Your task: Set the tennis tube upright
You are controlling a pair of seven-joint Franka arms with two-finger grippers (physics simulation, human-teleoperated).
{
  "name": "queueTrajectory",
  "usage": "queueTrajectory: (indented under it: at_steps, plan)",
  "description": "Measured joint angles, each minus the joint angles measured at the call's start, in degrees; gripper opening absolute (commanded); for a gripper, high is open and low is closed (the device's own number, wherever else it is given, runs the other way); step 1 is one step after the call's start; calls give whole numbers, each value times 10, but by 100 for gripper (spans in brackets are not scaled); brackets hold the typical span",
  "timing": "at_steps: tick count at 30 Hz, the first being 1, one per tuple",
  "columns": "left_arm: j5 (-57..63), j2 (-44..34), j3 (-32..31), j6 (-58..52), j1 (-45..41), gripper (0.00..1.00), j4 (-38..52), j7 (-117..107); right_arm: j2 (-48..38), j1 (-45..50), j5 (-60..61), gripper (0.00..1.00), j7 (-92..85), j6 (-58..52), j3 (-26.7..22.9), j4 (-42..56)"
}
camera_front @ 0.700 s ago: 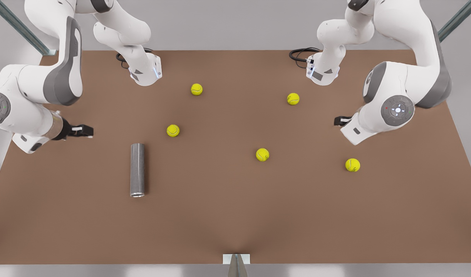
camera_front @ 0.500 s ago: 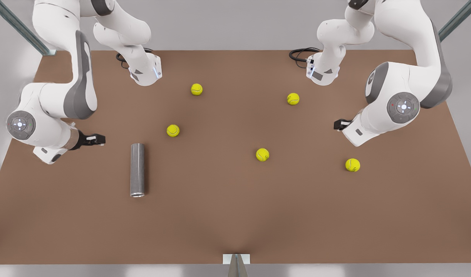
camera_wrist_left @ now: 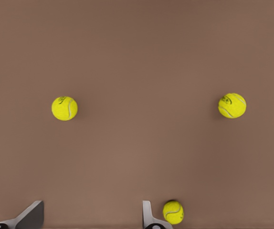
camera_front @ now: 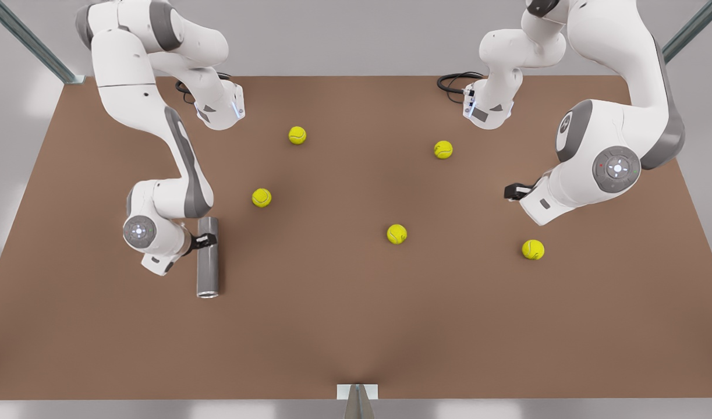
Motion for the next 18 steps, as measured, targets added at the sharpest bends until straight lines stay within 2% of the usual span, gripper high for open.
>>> queueTrajectory:
  at_steps: [6,18]
  plan:
    - [-3,2,0,-1,0,100,-1,3,52,-3,0,100,-10,52,0,-6]
    - [-3,8,1,-7,0,100,-8,8,77,-5,1,100,-25,140,0,-69]
